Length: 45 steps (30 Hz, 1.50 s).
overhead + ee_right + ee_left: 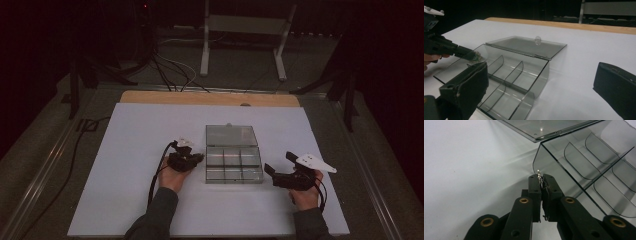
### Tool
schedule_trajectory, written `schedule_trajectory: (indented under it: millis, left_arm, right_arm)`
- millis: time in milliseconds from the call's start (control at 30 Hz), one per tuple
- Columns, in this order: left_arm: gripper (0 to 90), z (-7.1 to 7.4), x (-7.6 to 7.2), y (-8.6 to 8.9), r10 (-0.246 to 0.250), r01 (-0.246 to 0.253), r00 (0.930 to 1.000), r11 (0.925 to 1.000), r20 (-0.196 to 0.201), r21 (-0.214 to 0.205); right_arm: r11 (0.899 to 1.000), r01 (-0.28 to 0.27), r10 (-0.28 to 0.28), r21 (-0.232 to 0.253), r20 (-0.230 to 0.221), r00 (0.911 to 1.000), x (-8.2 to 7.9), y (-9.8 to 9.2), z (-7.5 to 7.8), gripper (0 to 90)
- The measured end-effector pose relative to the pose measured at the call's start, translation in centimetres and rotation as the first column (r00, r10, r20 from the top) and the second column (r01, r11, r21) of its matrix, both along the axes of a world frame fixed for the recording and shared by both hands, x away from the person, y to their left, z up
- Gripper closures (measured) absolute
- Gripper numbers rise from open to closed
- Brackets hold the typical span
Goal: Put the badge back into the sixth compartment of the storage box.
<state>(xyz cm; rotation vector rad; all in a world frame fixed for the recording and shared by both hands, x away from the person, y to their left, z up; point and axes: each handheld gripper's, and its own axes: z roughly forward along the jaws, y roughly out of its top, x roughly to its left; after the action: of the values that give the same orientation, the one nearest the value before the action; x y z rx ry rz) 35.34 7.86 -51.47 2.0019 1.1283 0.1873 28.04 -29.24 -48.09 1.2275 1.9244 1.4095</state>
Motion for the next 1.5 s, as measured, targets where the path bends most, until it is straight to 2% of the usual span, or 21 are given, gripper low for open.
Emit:
schedule_trajectory:
  millis: [333,600,1100,1500]
  left_arm:
    - [89.2,0.7,-0.2,0.5,0.002,-0.002,0.9999,0.9999,0.014,-0.014]
    - [89.2,1.8,-0.6,1.0,-0.003,0.004,0.9993,0.9996,0.037,-0.029]
    - [89.2,3.6,-1.1,0.5,-0.027,0.031,0.9970,0.9982,0.072,-0.052]
    - [89.1,4.5,-1.3,-0.5,-0.058,0.063,0.9947,0.9962,0.085,-0.059]
  right_arm:
    - [1.000,-0.004,0.004,0.008,0.002,1.0000,0.0,-0.1,0.0,0.0]
    - [1.000,-0.007,0.007,0.011,0.004,1.0000,0.0,0.0,0.0,0.0]
    - [1.000,-0.009,0.009,0.014,0.005,1.0000,0.0,0.0,-0.1,0.0]
    - [1.000,-0.018,0.018,0.011,0.032,0.9993,-0.1,-0.1,-0.2,0.0]
